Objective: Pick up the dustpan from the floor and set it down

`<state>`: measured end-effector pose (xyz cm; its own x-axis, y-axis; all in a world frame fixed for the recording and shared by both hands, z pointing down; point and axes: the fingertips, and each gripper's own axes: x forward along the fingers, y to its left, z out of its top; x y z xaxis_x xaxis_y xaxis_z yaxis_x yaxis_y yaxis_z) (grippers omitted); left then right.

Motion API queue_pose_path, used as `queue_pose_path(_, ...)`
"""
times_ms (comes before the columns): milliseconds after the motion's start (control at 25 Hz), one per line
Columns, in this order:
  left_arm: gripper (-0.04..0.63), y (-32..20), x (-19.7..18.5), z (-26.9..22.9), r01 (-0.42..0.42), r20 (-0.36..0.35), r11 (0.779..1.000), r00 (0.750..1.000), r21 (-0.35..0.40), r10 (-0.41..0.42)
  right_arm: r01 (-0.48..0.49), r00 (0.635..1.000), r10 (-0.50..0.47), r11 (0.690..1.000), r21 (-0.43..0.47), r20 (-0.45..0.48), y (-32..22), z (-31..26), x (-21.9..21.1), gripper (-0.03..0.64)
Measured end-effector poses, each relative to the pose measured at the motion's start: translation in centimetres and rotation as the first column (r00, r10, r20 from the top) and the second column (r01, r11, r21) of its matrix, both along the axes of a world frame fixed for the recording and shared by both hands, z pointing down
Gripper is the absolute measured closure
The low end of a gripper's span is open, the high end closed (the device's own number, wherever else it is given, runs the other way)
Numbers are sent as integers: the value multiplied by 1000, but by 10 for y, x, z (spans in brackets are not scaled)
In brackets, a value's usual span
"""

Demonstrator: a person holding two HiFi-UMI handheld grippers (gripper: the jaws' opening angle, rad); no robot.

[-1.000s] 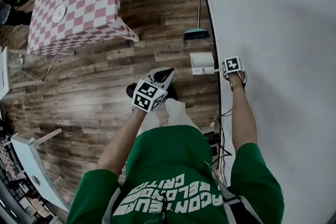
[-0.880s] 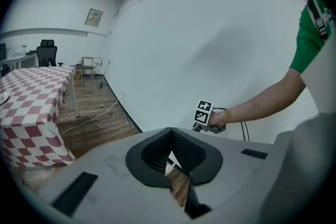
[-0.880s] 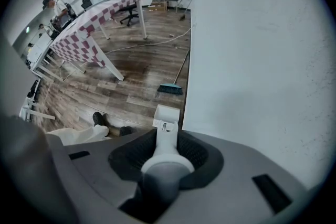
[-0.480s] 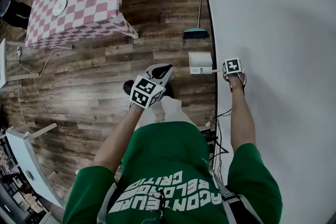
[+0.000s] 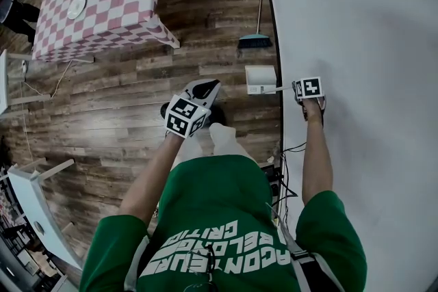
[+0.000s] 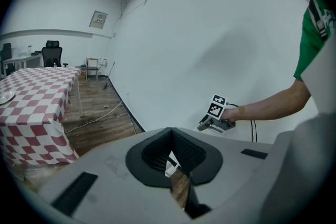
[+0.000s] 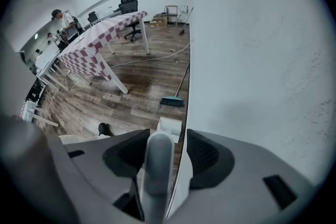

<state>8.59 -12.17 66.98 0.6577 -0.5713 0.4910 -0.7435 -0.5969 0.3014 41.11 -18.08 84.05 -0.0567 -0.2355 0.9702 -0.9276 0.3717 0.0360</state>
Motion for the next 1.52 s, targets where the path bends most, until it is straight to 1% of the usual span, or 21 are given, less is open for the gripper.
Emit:
queue_pose_path(240,592,-3,-20,-5,64,-17,998,998,2,-64,11,1000,-14,994,106,24,0,-49,-5,408)
queue_pose_path(360,592,-4,-33,-10,109,-30,994,994,6,-109,6,999,-13,981,192,38,-2,-81,-10,408)
queue_pose_path(440,592,-5,-42,-15,141,-43,990,989,13,-140,3,998,-21,959,283,60,-8,-106,-16,410)
queue_pose_path(600,592,-9,-53,-32,173,-88,984,982,41,-169,17,991,-76,889,458,112,-18,-163,-46,410)
queue_pose_path(680,592,-10,-54,-42,179,-114,982,979,60,-171,37,986,-115,856,515,120,-19,-185,-63,411)
queue_pose_path(760,592,-14,-57,-52,195,-132,977,974,81,-183,53,980,-149,830,555,129,-19,-203,-80,413)
queue_pose_path(880,592,-22,-68,-68,239,-161,965,962,105,-221,58,971,-183,803,594,152,-19,-221,-106,449)
queue_pose_path(1040,592,-27,-83,-84,284,-184,950,948,126,-259,42,958,-207,784,619,197,-14,-234,-137,529)
queue_pose_path(1120,592,-27,-88,-90,294,-194,946,944,134,-265,57,949,-238,774,631,206,-10,-239,-153,571)
queue_pose_path(1200,592,-25,-93,-95,300,-202,943,942,142,-270,84,937,-280,764,640,211,-5,-242,-170,599)
queue_pose_path(1320,592,-23,-105,-101,318,-194,936,938,152,-287,117,913,-337,758,642,230,2,-245,-196,609)
queue_pose_path(1520,592,-24,-124,-102,340,-156,926,936,165,-315,120,879,-382,756,644,284,4,-248,-232,609)
